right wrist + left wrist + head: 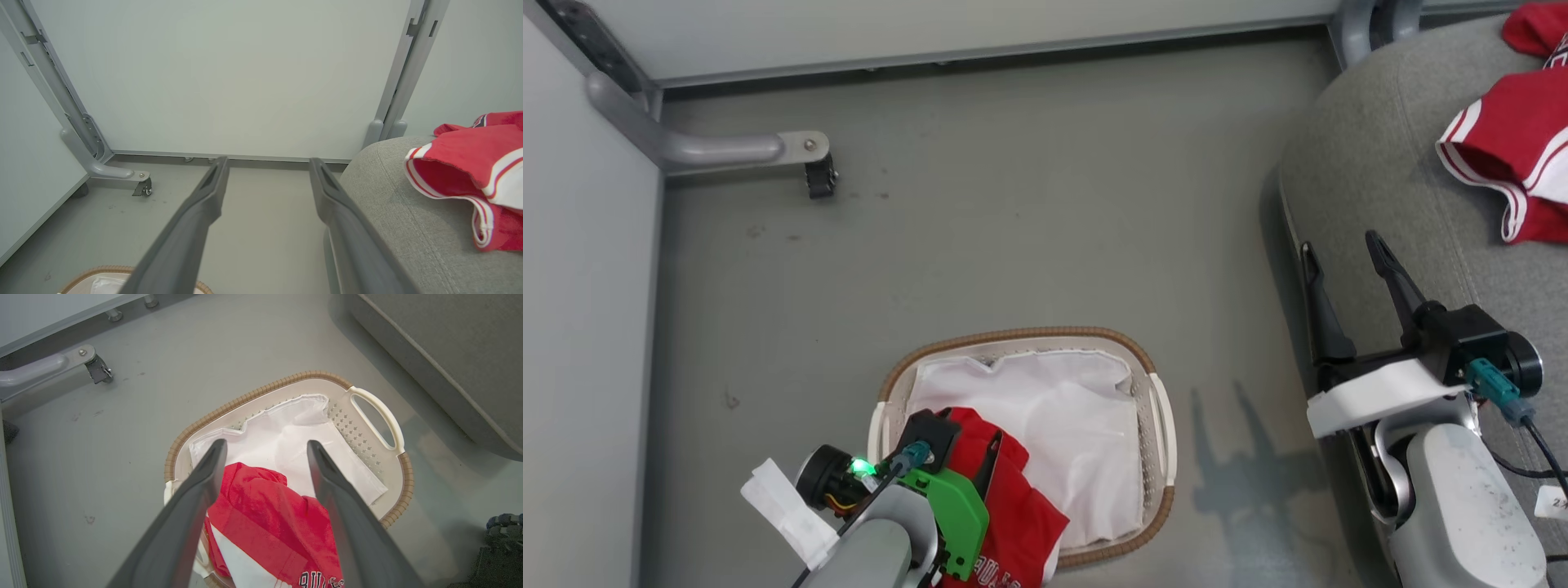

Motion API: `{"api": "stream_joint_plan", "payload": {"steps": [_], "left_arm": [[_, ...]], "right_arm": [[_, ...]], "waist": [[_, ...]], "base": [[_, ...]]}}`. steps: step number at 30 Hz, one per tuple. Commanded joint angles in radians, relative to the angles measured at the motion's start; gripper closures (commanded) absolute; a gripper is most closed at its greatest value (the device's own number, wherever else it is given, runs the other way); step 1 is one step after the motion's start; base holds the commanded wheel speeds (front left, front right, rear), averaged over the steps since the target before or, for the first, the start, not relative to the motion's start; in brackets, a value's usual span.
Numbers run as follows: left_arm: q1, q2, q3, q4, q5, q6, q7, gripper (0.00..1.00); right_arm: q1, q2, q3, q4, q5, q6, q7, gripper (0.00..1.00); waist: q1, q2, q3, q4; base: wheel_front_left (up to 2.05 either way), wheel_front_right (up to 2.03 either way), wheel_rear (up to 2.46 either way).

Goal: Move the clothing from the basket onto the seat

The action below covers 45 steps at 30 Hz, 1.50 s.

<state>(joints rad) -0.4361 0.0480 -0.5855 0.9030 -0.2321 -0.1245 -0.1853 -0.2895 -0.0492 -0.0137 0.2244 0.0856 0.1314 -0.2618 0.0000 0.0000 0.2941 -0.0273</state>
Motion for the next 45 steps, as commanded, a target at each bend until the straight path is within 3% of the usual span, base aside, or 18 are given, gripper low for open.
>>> {"api": "stream_joint_plan", "payload": {"steps": [1, 15, 30, 31, 32, 33, 45], "left_arm": [[-0.036, 0.005, -0.015, 0.02, -0.011, -0.005, 0.006, 0.0], [-0.161, 0.005, -0.065, 0.22, -0.128, 0.026, 0.051, 0.0], [-0.219, 0.007, -0.041, 0.357, -0.187, 0.102, 0.127, 0.02], [-0.221, 0.006, -0.04, 0.358, -0.19, 0.103, 0.127, 0.51], [-0.222, 0.006, -0.041, 0.361, -0.193, 0.105, 0.126, 0.8], [-0.222, 0.006, -0.04, 0.363, -0.195, 0.106, 0.125, 1.0], [-0.179, 0.005, -0.04, 0.355, -0.236, 0.07, 0.036, 1.0]], "right_arm": [[-0.026, -0.003, 0.007, -0.009, 0.011, -0.001, -0.005, 0.0], [-0.12, -0.002, 0.062, -0.051, 0.044, -0.001, -0.005, 0.0], [-0.152, -0.002, 0.086, -0.062, 0.086, -0.001, -0.005, 0.0], [-0.153, -0.002, 0.086, -0.06, 0.087, -0.001, -0.005, 0.0], [-0.153, -0.002, 0.086, -0.059, 0.09, -0.001, -0.005, 0.0], [-0.152, -0.002, 0.085, -0.057, 0.091, -0.001, -0.005, 0.0], [-0.122, -0.003, 0.07, -0.008, 0.077, -0.001, -0.005, 0.0]], "waist": [[0.0, 0.0, 0.138, -0.093], [0.0, 0.0, 0.353, -0.198], [0.0, 0.0, 0.428, -0.236], [0.0, 0.0, 0.429, -0.237], [0.0, 0.0, 0.429, -0.237], [0.0, 0.0, 0.428, -0.236], [0.0, 0.0, 0.313, -0.198]], "base": [[0.0, 0.0, 0.0], [0.0, 0.0, 0.0], [0.0, 0.0, 0.0], [0.0, 0.0, 0.0], [0.0, 0.0, 0.0], [0.0, 0.0, 0.0], [0.0, 0.0, 0.0]]}}
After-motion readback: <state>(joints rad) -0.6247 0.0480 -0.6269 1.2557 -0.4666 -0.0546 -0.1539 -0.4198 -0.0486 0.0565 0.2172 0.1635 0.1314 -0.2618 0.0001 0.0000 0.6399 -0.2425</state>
